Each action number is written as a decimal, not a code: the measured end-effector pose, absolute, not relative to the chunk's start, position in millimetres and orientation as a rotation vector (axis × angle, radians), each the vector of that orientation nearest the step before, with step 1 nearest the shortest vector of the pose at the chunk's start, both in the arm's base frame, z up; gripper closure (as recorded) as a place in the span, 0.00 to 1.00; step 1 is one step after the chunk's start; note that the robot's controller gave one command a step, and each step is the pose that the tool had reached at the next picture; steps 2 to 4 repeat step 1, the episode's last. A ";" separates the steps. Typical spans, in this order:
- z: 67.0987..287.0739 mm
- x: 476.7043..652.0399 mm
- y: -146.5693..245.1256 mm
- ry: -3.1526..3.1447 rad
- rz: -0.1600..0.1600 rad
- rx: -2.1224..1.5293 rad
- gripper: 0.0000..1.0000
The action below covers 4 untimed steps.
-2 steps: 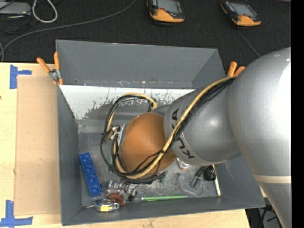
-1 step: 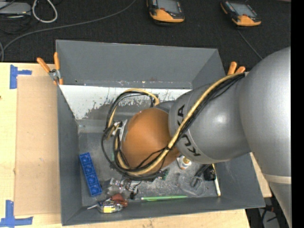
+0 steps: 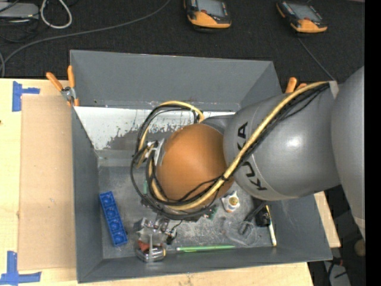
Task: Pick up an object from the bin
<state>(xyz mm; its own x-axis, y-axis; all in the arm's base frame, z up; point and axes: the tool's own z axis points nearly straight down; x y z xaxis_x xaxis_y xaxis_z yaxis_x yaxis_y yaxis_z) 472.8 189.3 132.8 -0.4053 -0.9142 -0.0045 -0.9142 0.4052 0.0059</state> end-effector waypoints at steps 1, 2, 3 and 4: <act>170.0 472.7 189.5 2.632 0.010 -1.714 1.00; 170.0 472.7 189.5 2.632 0.010 -1.714 1.00; 170.0 472.7 189.5 2.632 0.010 -1.714 1.00; 170.0 472.7 189.5 2.632 0.010 -1.714 1.00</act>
Offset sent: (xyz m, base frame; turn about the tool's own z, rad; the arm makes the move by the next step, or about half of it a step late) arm -0.0005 0.0002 0.0392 -0.0012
